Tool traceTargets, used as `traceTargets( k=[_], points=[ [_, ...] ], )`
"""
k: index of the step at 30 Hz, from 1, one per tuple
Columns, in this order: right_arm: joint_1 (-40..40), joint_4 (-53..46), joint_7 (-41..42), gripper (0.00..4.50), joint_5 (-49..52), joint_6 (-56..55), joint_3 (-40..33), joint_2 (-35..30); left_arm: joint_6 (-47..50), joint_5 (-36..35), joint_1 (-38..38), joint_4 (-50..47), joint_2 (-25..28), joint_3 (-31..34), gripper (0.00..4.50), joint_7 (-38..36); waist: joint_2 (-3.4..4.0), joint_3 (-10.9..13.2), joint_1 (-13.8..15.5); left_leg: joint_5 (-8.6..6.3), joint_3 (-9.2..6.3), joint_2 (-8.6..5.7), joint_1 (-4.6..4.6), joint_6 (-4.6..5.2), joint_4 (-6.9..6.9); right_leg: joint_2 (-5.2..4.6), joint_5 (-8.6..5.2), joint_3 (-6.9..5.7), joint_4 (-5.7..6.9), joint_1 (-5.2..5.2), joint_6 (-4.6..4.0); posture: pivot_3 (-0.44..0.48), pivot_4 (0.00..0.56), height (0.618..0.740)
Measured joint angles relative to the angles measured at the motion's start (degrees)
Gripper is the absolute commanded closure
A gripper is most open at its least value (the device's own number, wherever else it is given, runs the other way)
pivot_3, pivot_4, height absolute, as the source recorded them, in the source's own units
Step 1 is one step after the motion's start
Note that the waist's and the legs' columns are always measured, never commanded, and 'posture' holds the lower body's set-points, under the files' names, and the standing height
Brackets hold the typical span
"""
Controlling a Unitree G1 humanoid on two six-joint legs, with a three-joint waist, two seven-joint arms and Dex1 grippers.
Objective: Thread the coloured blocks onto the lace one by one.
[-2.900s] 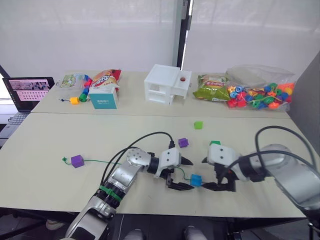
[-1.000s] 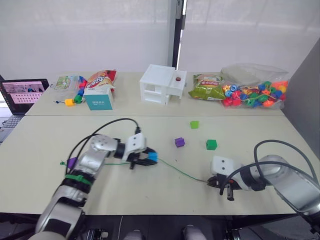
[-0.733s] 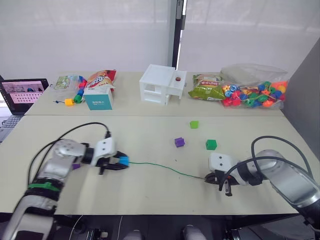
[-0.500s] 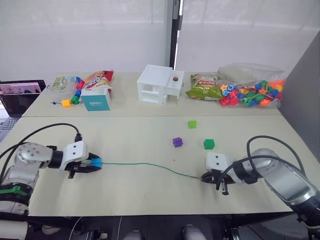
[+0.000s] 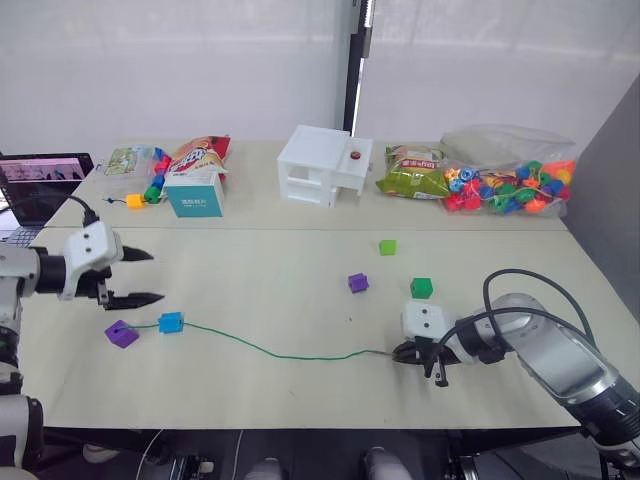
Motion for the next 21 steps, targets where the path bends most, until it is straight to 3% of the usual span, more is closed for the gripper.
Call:
traceTargets(
  k=[5, 11, 16, 21],
  points=[
    [-0.03, -0.57, -0.24, 4.50, 0.03, 0.76, -0.07, 0.55, 8.09, -4.08, 0.89, -15.49, -12.20, -2.84, 0.03, 0.37, -0.06, 0.00, 0.20, 0.02, -0.08, -0.02, -0.09, -0.04, 0.12, -0.02, 0.02, -0.02, 0.08, 0.03, 0.01, 0.000, 0.150, 0.740],
    [0.05, -1.71, -0.47, 4.50, 0.06, 2.35, -0.16, 0.79, 13.62, -3.77, 4.77, -30.28, -28.03, -10.21, 0.03, 8.43, -0.05, 0.00, -0.10, 0.02, -0.07, -0.04, -0.10, -0.04, 0.11, -0.03, 0.02, 0.02, 0.06, -0.02, 0.00, 0.000, 0.150, 0.740],
    [0.06, -2.20, -0.87, 4.50, 0.06, 3.51, -0.15, 0.96, 13.39, -2.09, 7.20, -33.39, -37.17, -15.54, 0.03, 13.33, -0.05, 0.00, 0.06, 0.02, -0.04, -0.06, -0.08, -0.04, 0.12, -0.04, 0.02, 0.06, 0.00, -0.01, 0.00, 0.000, 0.150, 0.740],
    [0.09, -3.09, -1.75, 4.50, 0.06, 4.45, -0.14, 1.26, 10.92, 1.86, 10.89, -32.08, -42.65, -21.89, 0.03, 16.15, -0.03, -0.01, 0.32, 0.02, -0.03, -0.10, -0.06, -0.04, 0.14, -0.06, 0.02, 0.07, -0.05, 0.03, 0.00, 0.000, 0.150, 0.740]
  ],
)
